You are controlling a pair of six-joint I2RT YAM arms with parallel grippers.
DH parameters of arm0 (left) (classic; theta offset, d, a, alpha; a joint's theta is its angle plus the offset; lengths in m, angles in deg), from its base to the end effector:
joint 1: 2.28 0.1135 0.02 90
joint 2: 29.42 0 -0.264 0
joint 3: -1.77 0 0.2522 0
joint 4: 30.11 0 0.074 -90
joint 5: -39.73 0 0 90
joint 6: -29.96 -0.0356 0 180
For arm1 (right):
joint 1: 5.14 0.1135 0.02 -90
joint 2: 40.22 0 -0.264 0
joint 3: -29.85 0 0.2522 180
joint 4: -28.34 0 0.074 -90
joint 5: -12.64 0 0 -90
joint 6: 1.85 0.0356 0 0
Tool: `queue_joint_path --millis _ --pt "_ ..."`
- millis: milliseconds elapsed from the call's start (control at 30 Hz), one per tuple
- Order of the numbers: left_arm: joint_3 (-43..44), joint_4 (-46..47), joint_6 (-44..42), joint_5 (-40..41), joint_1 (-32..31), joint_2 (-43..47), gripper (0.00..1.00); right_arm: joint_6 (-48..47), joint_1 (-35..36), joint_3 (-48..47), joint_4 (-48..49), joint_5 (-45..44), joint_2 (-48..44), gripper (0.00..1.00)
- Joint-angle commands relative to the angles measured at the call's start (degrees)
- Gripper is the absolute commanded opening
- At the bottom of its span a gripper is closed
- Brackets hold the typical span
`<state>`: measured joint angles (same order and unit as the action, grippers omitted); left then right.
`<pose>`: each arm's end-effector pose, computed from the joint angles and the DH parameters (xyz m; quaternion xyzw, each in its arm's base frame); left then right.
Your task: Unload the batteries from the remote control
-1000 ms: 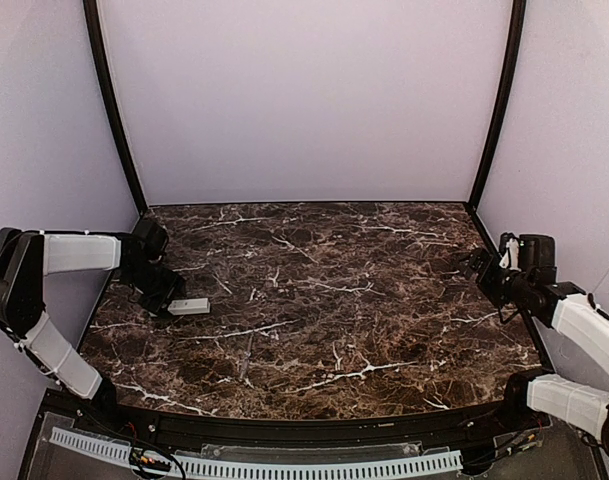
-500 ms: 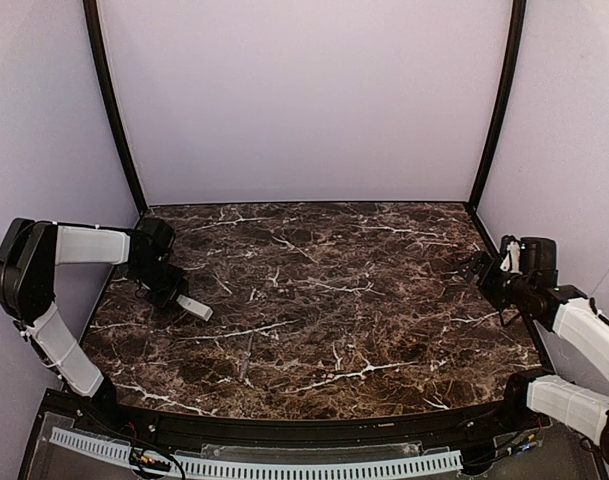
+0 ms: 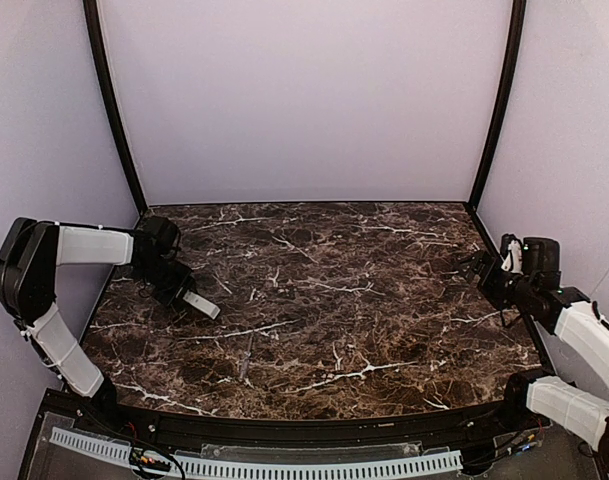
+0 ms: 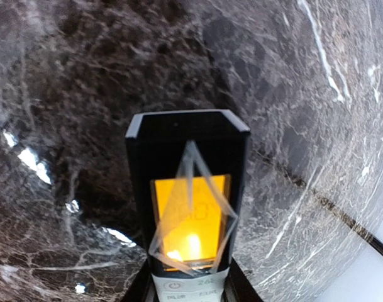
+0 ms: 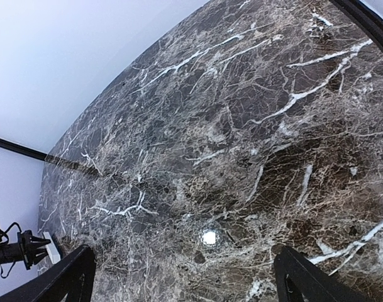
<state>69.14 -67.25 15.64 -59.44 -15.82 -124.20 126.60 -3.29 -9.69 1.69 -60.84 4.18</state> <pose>0.3028 -0.0787 0.1619 -0.4867 0.8419 -0.2097 0.1016 0.1744 0.0158 0.2203 0.2045 0.8419 0.2842 0.4107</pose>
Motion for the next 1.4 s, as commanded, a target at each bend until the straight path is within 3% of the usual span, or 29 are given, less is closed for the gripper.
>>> queue_joint_path --millis 0,367,433,667,1100,1367 --pt "-1.16 4.27 -2.95 -2.63 -1.58 3.24 0.0 0.49 0.96 0.91 2.27 3.99 -1.03 0.99" --pt "-4.38 25.83 -9.05 -10.63 -6.23 10.11 0.0 8.38 6.24 0.65 10.33 12.33 -3.04 0.99" --pt "-5.91 33.6 -9.35 -12.55 -7.33 11.32 0.0 10.81 7.64 1.46 13.36 12.8 -4.54 0.99" --pt "-6.59 47.82 -13.18 -17.58 -10.64 14.2 0.0 15.54 15.49 3.24 27.02 11.27 -7.8 0.98" --pt "-7.84 69.92 -13.56 -27.08 -16.34 12.68 0.0 8.39 35.36 -7.55 35.24 11.57 8.6 0.98" --pt "-9.64 77.85 -13.77 -29.82 -17.54 13.3 0.0 3.81 41.71 -18.46 33.63 14.61 20.27 0.98"
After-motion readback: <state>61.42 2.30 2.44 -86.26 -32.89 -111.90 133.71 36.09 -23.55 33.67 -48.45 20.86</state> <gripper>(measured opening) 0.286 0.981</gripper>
